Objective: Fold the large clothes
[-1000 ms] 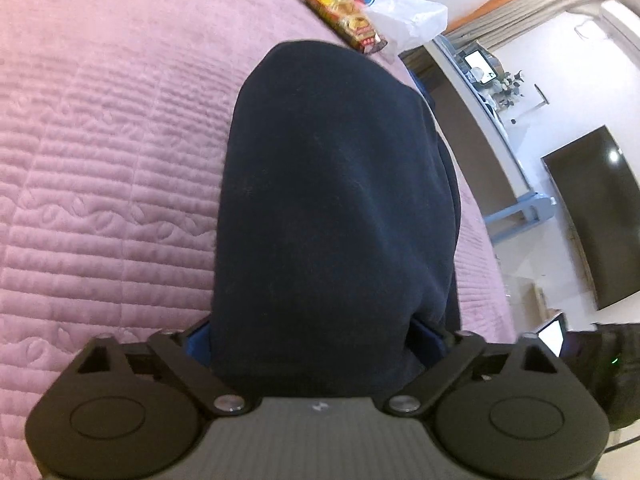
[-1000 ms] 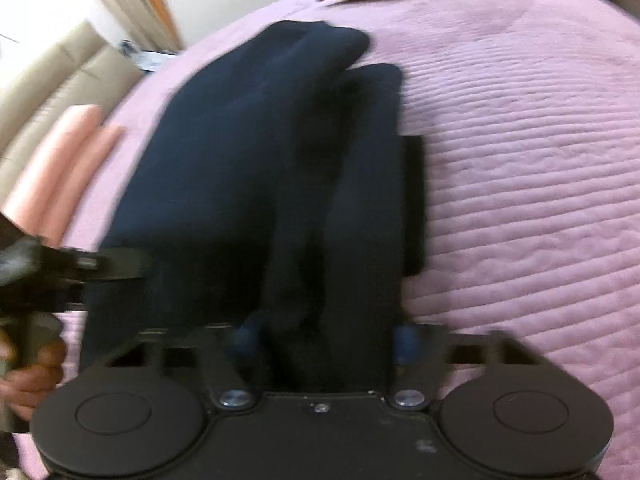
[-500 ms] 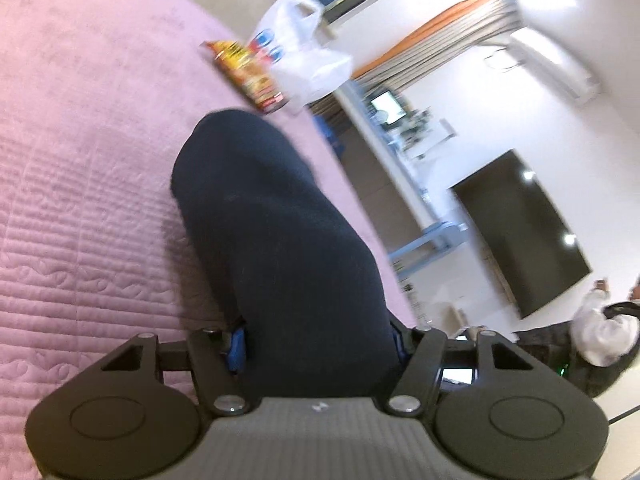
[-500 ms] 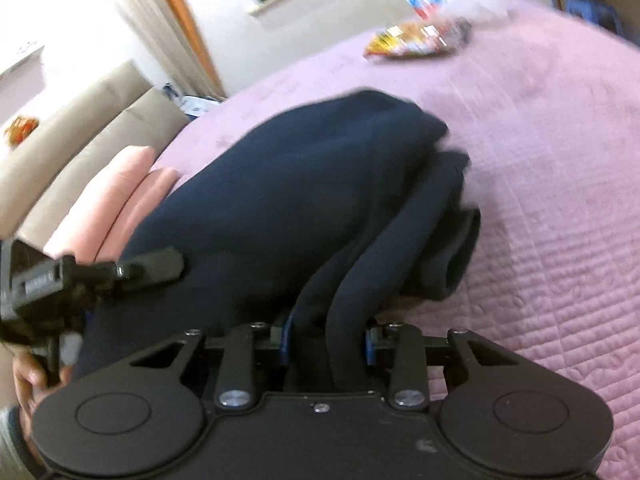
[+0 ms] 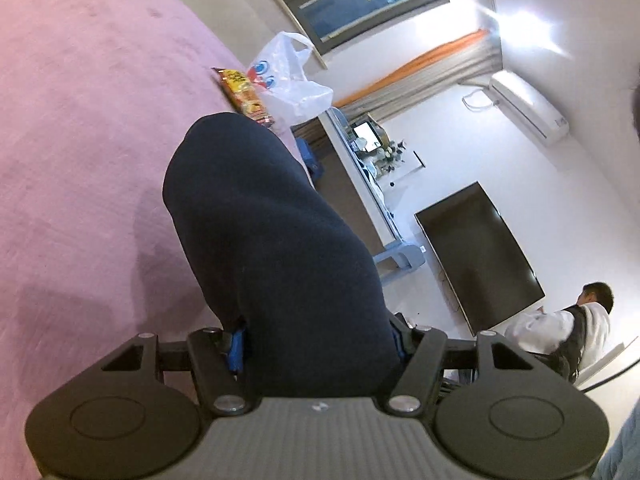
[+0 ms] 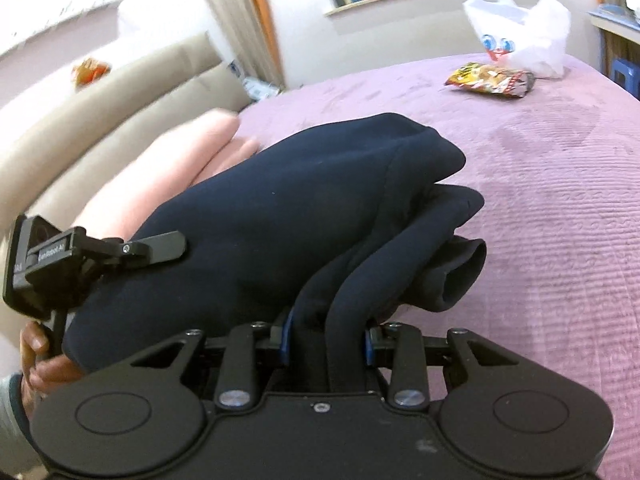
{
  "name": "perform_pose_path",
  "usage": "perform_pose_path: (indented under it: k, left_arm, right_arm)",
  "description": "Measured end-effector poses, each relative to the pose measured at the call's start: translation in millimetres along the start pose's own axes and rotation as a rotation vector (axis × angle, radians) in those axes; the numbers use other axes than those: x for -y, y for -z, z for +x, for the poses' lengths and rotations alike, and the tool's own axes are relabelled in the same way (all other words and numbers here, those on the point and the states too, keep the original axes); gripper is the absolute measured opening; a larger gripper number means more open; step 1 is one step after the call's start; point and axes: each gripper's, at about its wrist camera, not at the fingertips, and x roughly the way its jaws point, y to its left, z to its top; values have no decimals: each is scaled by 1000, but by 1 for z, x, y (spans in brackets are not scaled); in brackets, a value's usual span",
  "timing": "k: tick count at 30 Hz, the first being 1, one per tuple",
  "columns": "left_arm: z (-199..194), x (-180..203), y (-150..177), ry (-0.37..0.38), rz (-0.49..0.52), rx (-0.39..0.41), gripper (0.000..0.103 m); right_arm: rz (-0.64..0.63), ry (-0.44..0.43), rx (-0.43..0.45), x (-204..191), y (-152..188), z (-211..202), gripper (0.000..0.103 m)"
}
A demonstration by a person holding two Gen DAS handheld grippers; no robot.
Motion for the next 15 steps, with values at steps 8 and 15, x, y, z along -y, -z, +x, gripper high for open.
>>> perform_pose_path:
  k: [8,15]
  left_arm:
    - [-6,-90,97,-123,-86,52,66]
    - [-12,-96,125,-104,-30,173,67]
  right_arm:
    - [9,-4,-140,20,95,57,40]
    - [25,-32,-45,28,119,51,45]
